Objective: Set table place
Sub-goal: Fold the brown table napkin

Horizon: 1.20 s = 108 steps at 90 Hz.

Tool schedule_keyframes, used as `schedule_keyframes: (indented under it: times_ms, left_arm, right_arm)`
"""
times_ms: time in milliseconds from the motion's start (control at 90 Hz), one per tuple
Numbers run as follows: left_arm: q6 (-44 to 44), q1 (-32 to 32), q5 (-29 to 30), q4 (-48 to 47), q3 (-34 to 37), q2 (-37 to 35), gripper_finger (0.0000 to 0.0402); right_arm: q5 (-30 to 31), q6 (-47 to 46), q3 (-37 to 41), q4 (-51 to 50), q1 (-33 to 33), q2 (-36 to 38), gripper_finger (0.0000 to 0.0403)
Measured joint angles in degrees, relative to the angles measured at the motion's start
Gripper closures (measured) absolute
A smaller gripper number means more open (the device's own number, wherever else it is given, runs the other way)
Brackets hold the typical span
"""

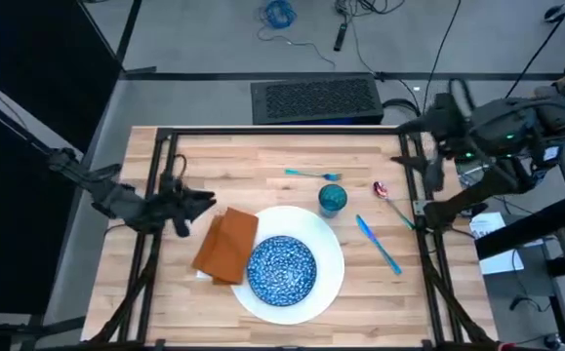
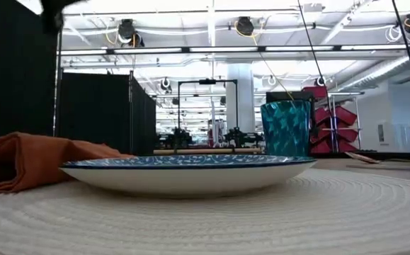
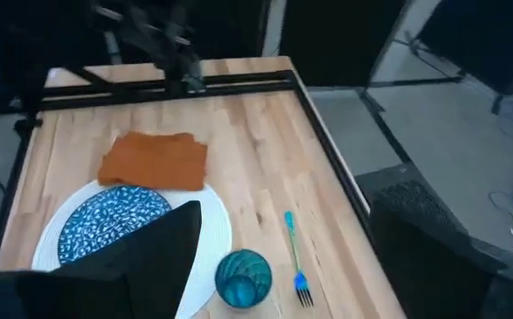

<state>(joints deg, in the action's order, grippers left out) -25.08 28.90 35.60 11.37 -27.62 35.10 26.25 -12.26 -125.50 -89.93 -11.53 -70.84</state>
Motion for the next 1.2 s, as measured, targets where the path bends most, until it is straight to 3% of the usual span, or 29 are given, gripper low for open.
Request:
schedule_keyframes:
  times_ms: [78,156,267,411,533,611,800,1033,1200]
  left_arm:
    - [9.50,-2.96,-10.97,15.56,3.02,3.76,0.0272]
    - [14.34,-7.02,-14.44,20.66,5.35,5.99,0.0272]
    - [10.64,-14.77,-15.02,16.79,8.37,4.70,0.0272]
    - [1.26,-23.48,-21.96,5.20,10.65,3.31,0.0272]
    - [-1.88,-26.83,-15.54,-1.49,10.47,1.64,0.0272]
    - [-8.13,-27.04,-16.70,-3.21,10.60,1.74,0.0272]
    - [-13.04,-26.10,-19.71,-6.76,10.53,1.66,0.0272]
    - [-29.99,-21.98,-23.10,-35.89,6.49,1.57,0.0272]
    - [-35.87,-18.27,-24.74,-40.90,1.24,1.61,0.0272]
  right_arm:
    - [3.08,-4.11,7.65,0.02,-0.51,4.89,0.0090]
    - [6.57,-8.99,16.94,-0.04,-0.81,10.22,0.0090]
    - [7.99,-16.03,31.19,3.17,-1.48,17.71,0.0090]
    - [7.85,-19.40,48.89,14.28,-3.51,26.31,0.0090]
    - [8.07,-19.43,60.49,23.50,-4.39,31.80,0.0090]
    - [8.18,-17.73,65.97,30.08,-4.35,34.45,0.0090]
    - [9.97,-12.06,74.84,43.17,-3.88,37.63,0.0090]
    - [12.62,-12.19,75.44,40.92,-1.79,38.50,0.0090]
    - [15.88,-10.21,75.44,40.83,-0.03,40.52,0.0090]
